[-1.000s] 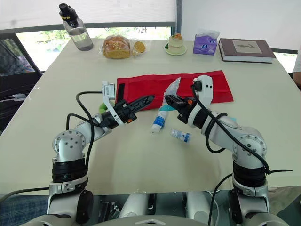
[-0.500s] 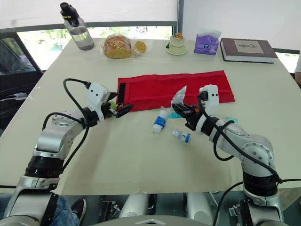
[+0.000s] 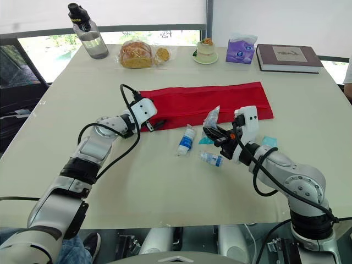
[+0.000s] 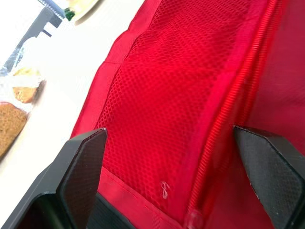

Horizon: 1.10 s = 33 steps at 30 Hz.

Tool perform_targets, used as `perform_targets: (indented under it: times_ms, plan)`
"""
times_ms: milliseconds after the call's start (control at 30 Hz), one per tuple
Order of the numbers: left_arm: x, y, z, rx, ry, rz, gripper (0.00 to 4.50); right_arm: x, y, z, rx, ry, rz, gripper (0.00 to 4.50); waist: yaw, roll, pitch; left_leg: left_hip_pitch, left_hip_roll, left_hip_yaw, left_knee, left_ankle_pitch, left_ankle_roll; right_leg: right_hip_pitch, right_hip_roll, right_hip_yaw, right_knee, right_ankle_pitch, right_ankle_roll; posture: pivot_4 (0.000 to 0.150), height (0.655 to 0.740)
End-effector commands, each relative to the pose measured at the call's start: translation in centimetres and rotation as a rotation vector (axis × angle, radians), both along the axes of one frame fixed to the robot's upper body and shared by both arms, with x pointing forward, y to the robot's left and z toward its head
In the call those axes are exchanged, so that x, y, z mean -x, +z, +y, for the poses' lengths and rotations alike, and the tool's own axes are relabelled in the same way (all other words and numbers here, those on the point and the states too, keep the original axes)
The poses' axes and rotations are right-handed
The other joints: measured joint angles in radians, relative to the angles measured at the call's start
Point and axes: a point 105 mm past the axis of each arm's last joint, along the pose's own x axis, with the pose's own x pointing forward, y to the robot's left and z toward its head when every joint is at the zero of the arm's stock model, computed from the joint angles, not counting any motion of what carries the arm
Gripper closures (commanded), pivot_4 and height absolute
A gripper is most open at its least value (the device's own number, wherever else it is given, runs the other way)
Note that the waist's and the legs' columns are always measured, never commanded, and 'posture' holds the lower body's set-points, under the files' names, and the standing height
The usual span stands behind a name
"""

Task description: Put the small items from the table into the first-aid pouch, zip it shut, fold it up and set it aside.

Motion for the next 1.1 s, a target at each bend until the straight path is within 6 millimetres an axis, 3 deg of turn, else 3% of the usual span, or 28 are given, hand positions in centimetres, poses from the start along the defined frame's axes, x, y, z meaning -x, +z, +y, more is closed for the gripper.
perform_targets:
  times_ms: [33, 67, 167, 267, 433, 667, 800, 900, 1100]
  plan:
    - [-0.2, -1.0, 0.2, -0.041, -0.007, 0.010, 0.03, 0.3, 1.4, 0.2, -0.021, -0.005, -0.066, 4.50, 0.000, 0.000, 0.000, 0.000, 0.000, 0.000, 0.000, 0.000, 0.000, 0.000, 0.000, 0.000, 0.000, 0.000, 0.000, 0.150, 0.7400]
    - [-0.3, -0.9, 0.2, -0.047, -0.009, 0.000, 0.03, 0.3, 1.4, 0.1, -0.021, -0.007, -0.068, 4.50, 0.000, 0.000, 0.000, 0.001, 0.000, 0.000, 0.000, 0.000, 0.000, 0.000, 0.000, 0.000, 0.001, 0.000, 0.000, 0.150, 0.7400]
    - [-0.6, -0.3, 0.1, -0.023, -0.015, -0.034, 0.79, 0.3, 1.4, 0.1, -0.021, -0.010, -0.070, 4.50, 0.000, 0.000, 0.000, 0.001, 0.000, 0.000, 0.002, 0.000, 0.000, 0.001, 0.000, 0.000, 0.002, 0.000, 0.000, 0.150, 0.7400]
    - [-0.4, -0.1, -0.5, -0.005, -0.051, -0.038, 2.30, 0.3, 1.4, 0.2, -0.021, -0.011, -0.070, 4.50, 0.000, 0.000, 0.000, 0.000, 0.001, 0.001, 0.003, 0.000, 0.000, 0.001, 0.000, 0.000, 0.002, 0.001, 0.001, 0.150, 0.7400]
    - [0.1, -0.2, -1.3, 0.018, -0.095, -0.028, 4.43, 0.2, 1.3, 0.3, -0.024, -0.008, -0.068, 4.50, 0.000, 0.000, 0.000, 0.000, 0.001, 0.001, 0.003, 0.000, 0.000, 0.000, 0.000, 0.000, 0.001, 0.001, 0.002, 0.150, 0.7400]
    - [1.3, -0.4, -4.6, 0.042, -0.221, -0.016, 4.43, 0.0, 1.2, 1.0, -0.044, 0.011, -0.056, 4.50, 0.003, 0.000, 0.000, -0.001, 0.001, 0.001, 0.004, 0.000, 0.000, 0.001, 0.000, 0.000, 0.001, 0.001, 0.002, 0.150, 0.7400]
    - [3.8, -0.7, -6.9, 0.094, -0.340, 0.028, 4.43, -0.3, 0.8, 2.0, -0.080, 0.050, -0.024, 4.50, 0.000, 0.000, 0.000, -0.001, 0.001, 0.001, 0.004, 0.000, 0.000, 0.001, 0.000, 0.001, 0.001, 0.001, 0.002, 0.150, 0.7400]
    - [4.7, -1.0, -6.5, 0.094, -0.348, 0.055, 4.43, -0.8, 0.5, 3.2, -0.135, 0.081, 0.019, 4.50, -0.004, 0.000, 0.000, 0.000, 0.002, 0.001, 0.004, 0.000, 0.000, 0.000, 0.001, 0.001, 0.002, 0.001, 0.002, 0.150, 0.7400]
    - [4.6, -0.4, -5.3, 0.170, -0.324, 0.102, 4.43, -2.3, -0.8, 5.9, -0.307, 0.155, 0.207, 4.50, -0.004, 0.000, 0.000, 0.001, 0.003, 0.000, 0.005, 0.000, 0.000, 0.001, 0.004, 0.000, 0.003, 0.002, 0.001, 0.150, 0.7400]
